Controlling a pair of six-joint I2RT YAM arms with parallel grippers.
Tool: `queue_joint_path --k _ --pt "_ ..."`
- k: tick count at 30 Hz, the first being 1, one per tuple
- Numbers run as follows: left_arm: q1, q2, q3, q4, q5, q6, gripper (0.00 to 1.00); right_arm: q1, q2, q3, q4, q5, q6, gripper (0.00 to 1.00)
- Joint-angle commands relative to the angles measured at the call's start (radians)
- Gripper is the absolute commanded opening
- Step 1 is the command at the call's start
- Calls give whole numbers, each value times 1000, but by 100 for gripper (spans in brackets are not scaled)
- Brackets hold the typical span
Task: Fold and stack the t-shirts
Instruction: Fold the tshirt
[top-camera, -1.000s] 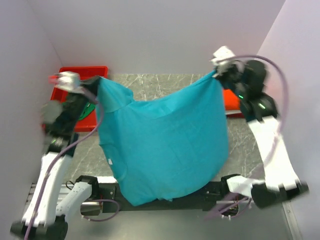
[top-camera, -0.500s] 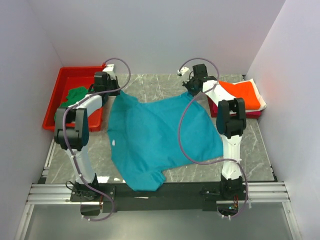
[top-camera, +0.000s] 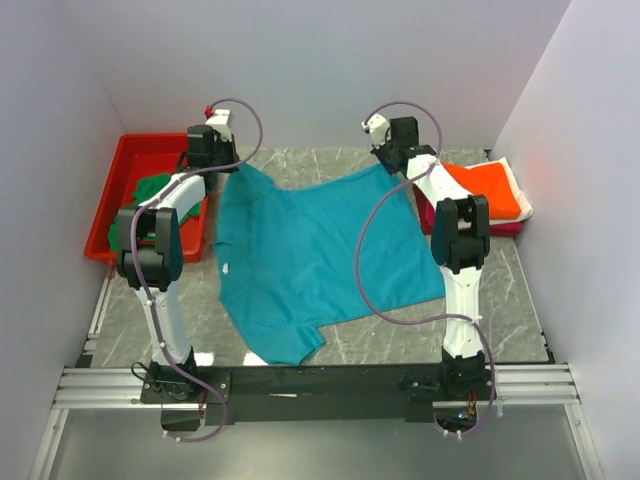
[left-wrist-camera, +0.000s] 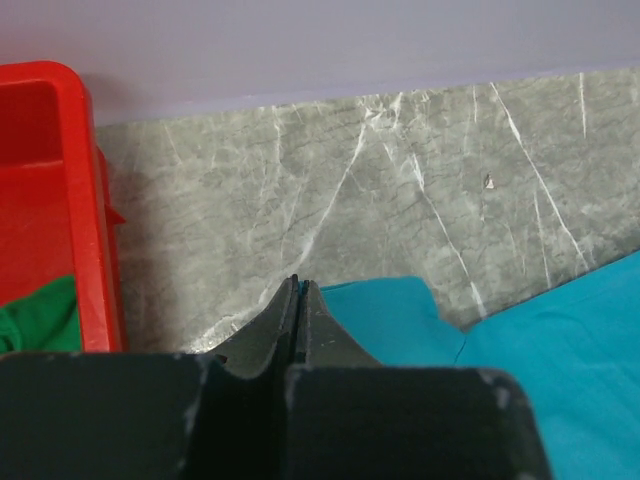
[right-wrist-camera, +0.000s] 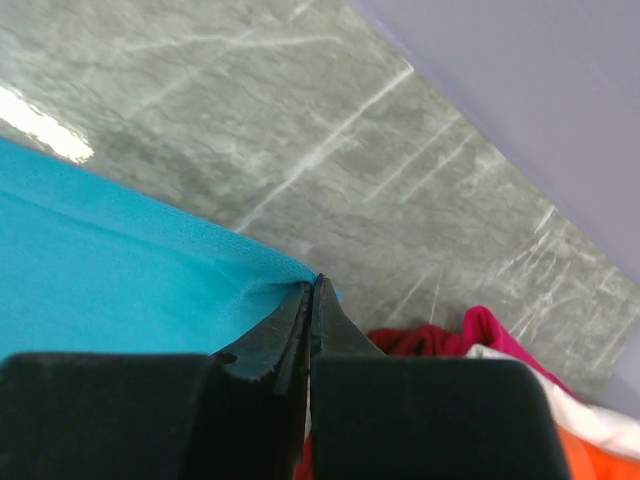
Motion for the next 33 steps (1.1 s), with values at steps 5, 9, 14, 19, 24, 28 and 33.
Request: queue_joint_path --k 5,9,14,19,24,28,33 --pt "15 -123 -61 44 48 37 0 -38 -143 -120 61 -64 -16 0" --pt "17 -160 -115 49 65 49 0 -49 -195 -194 87 -87 -14 0" --pt "17 -204 -150 35 123 58 0 -67 -266 -272 104 -136 -3 0" --pt "17 -318 -251 54 157 37 0 -73 -345 -379 139 -164 -9 0" --pt "17 -429 -380 69 175 20 0 -78 -404 -468 165 -176 -19 0" --pt "17 -494 -446 63 197 9 0 -87 -428 -514 170 -176 -26 0" --pt "14 -555 -486 29 226 5 0 -95 -422 -525 165 -172 -29 0"
